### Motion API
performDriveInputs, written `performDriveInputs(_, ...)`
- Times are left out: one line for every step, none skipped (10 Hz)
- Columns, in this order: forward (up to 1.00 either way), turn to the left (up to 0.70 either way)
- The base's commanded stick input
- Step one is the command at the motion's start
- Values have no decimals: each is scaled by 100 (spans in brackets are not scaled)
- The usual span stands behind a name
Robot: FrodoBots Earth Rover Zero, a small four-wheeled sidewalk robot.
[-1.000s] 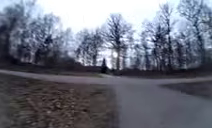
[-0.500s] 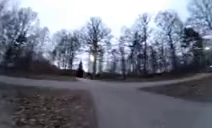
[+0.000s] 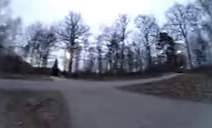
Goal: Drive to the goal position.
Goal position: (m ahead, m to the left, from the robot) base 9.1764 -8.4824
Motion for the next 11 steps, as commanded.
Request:
performDriveInputs(70, 0)
performDriveInputs(70, 0)
performDriveInputs(70, 0)
performDriveInputs(70, 16)
performDriveInputs(70, 35)
performDriveInputs(70, 35)
performDriveInputs(70, 35)
performDriveInputs(70, 35)
performDriveInputs(70, 34)
performDriveInputs(70, 9)
performDriveInputs(70, 0)
